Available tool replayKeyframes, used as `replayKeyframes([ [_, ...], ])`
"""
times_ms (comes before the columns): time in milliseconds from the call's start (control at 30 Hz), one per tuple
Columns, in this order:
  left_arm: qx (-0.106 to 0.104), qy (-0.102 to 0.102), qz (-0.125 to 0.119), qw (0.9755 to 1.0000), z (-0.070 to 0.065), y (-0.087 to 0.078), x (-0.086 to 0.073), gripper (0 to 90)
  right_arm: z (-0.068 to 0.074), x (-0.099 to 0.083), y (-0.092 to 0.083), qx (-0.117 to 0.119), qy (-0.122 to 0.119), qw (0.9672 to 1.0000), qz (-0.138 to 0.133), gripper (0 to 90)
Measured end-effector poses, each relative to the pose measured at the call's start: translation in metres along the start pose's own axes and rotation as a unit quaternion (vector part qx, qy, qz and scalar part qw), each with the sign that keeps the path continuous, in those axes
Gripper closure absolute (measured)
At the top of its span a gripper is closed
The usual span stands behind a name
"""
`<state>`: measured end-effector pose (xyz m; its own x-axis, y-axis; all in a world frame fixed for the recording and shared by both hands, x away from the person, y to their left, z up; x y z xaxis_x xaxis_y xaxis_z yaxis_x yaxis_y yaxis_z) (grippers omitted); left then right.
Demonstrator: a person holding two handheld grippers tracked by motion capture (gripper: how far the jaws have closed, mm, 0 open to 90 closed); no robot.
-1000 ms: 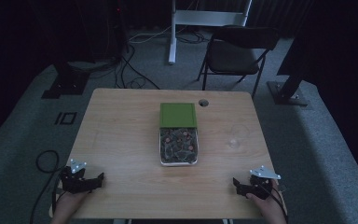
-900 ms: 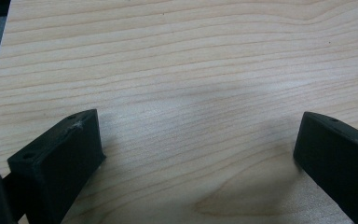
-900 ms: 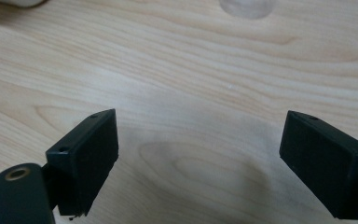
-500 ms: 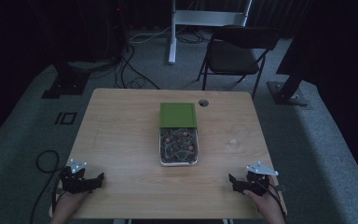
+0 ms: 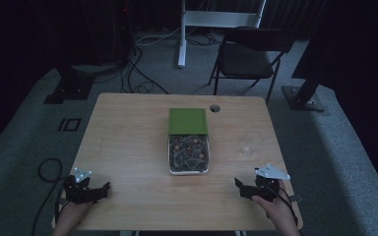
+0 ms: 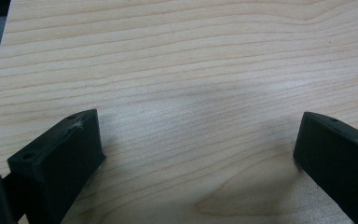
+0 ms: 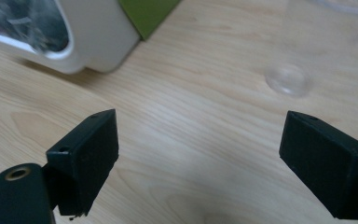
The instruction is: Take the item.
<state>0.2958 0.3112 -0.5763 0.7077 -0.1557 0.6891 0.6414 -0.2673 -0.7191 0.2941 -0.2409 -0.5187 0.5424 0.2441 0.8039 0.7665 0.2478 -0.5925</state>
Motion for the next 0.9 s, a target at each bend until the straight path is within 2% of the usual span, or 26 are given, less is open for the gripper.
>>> replayKeyframes([
  [900, 0.0, -0.001, -0.001, 1.0, 0.0, 0.0, 0.0, 1.6, 0.034, 0.061, 0.002, 0.041, -0.015, 0.9976, -0.054, 11.7],
])
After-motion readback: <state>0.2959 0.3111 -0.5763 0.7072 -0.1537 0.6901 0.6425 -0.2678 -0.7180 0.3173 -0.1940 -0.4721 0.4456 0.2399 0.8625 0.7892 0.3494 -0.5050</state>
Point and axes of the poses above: each handheld gripper's, and its own axes: y roughly forward along the jaws, x roughly out of its top, z roughly to its left, the point moved 4 cm from there along y, roughly forward along the jaws, and after that the axes turned 8 degrees about -x, right-handed, at the moved point
